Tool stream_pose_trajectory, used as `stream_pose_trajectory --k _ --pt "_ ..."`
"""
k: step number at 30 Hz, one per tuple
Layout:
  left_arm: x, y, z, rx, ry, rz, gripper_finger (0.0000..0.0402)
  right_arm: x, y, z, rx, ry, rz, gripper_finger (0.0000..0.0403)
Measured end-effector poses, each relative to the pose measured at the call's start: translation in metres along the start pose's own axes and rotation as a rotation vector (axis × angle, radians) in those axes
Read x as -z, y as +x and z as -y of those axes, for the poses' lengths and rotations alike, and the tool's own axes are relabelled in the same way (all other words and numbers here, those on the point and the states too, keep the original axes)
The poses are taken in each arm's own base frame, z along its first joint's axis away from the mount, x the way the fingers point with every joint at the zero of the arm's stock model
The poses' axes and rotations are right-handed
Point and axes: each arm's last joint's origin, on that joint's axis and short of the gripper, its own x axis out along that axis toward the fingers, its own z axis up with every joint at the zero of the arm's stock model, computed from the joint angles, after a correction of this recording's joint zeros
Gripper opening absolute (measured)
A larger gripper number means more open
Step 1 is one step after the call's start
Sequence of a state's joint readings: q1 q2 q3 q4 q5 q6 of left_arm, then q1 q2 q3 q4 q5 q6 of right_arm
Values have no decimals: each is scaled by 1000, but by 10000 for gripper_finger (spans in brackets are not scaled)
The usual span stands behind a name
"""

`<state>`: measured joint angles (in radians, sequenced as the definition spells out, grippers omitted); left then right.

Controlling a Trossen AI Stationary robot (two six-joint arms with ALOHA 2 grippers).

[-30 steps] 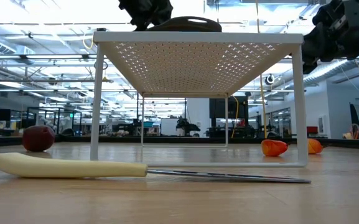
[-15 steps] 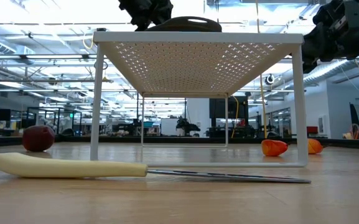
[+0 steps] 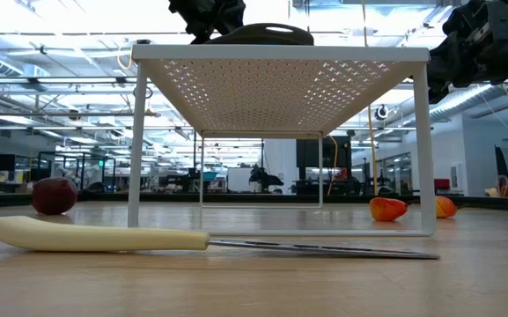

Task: Pick & Place Fruit
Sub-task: Put the kiwi into the red strainer bowl on the shelf, then put the pomegranate into the red strainer bowl on the shelf

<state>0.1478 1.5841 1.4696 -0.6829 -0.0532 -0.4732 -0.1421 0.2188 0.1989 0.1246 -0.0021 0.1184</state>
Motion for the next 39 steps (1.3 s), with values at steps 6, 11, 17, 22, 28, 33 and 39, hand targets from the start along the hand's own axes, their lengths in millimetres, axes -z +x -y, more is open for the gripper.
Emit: stream_pose_trajectory --k 6,11,17,22,28,33,39 --pt "0 0 0 -1 -1 0 228 0 0 0 0 0 0 4" --pt "0 0 0 -1 32 0 271 0 0 0 0 0 0 4" --pt "-1 0 -1 -4 69 1 320 0 0 0 0 0 0 4" --pt "-12 -21 -12 0 11 50 344 0 0 0 0 0 2 4" --pt "-19 -79 -10 84 -45 131 350 -3 0 0 -3 0 27 4" --pt "-3 -115 -13 72 -131 97 345 -3 0 0 -3 0 29 4" --pt "20 -138 -26 -118 -136 14 345 -3 0 0 -3 -37 29 4"
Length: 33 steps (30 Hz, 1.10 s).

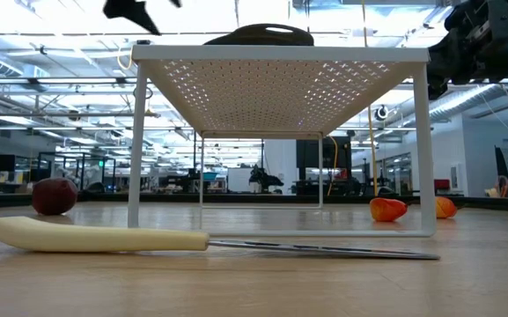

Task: Pick & Place Fruit
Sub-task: Put the pomegranate into the red strainer bowl on the shelf

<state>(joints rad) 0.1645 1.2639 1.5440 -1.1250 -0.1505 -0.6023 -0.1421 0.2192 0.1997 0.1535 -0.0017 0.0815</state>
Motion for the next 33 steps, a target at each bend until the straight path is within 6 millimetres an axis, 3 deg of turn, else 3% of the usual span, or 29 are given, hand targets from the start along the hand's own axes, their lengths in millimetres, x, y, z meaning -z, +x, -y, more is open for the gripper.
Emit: stream_pose_trajectory --k 5,12,19,24,33 --pt "14 -8 -8 -130 88 -63 341 0 0 0 0 -15 0 4" --pt "31 -5 -20 -314 -180 -153 343 0 0 0 0 -15 0 4" --pt "62 18 -36 -484 -451 -230 344 0 0 0 0 -15 0 4" --pt "89 47 -45 -548 -651 -321 342 0 0 0 0 -15 0 4" --pt "126 97 -57 -487 -885 -372 344 0 0 0 0 -15 0 4"
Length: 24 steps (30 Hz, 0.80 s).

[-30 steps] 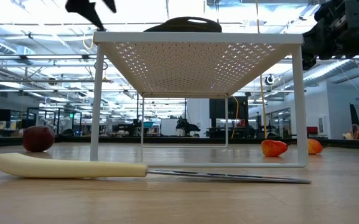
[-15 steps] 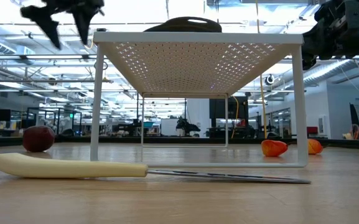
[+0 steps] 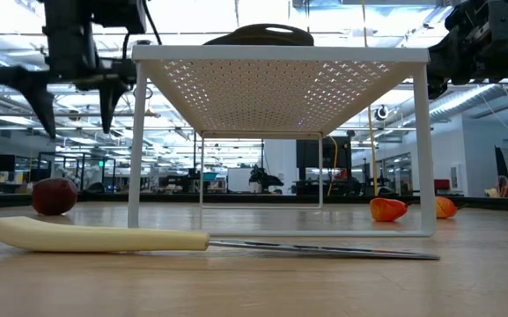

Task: Pick & Place Fruit
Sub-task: Put the pomegranate into the red strainer bowl on the shelf

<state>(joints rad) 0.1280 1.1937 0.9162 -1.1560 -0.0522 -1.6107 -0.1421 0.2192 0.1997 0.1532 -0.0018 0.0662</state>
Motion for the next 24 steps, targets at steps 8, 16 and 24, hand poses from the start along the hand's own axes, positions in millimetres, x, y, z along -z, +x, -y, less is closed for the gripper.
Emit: stream_pose_trajectory --k 8,16,24 --pt "4 36 -4 58 -234 -8 342 0 0 0 0 0 0 4" --pt "18 53 -7 122 -403 -5 338 0 0 0 0 0 0 4" --pt "41 52 -11 118 -437 -39 346 0 0 0 0 0 0 4"
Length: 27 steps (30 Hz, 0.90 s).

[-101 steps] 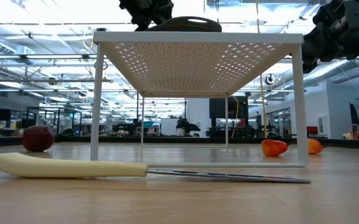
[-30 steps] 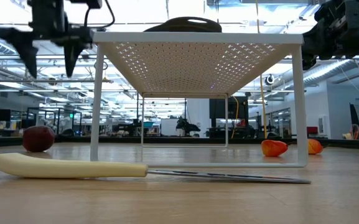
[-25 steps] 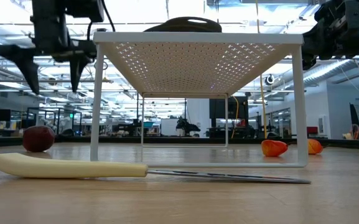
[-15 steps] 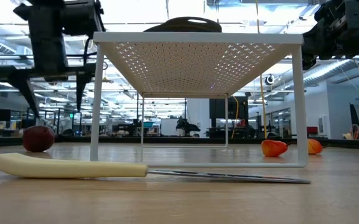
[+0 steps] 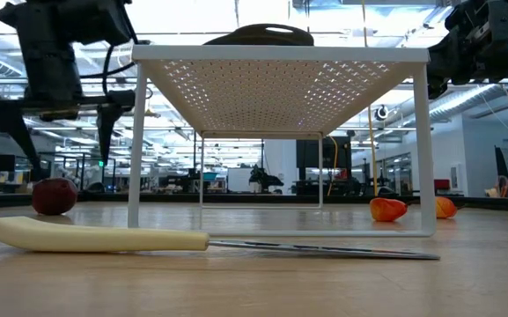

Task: Pick & Place Fruit
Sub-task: Put the pomegranate into the red strainer bowl on the shelf

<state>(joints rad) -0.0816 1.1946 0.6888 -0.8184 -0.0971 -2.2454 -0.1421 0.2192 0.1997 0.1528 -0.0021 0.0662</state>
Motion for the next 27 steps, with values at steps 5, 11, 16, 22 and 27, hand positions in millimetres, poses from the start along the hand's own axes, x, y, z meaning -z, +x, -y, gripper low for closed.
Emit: stream_pose_trajectory --k 5,11,16,22,27 --pt "7 -1 -12 -38 -43 21 341 0 0 0 0 0 0 4" --pt "10 2 -17 -60 -79 64 344 0 0 0 0 0 0 4" --pt "11 10 -16 -69 -70 115 345 0 0 0 0 0 0 4" --pt "8 24 -17 -77 -94 121 345 0 0 0 0 0 0 4" --pt "1 44 -25 -52 -122 69 340 0 0 0 0 0 0 4"
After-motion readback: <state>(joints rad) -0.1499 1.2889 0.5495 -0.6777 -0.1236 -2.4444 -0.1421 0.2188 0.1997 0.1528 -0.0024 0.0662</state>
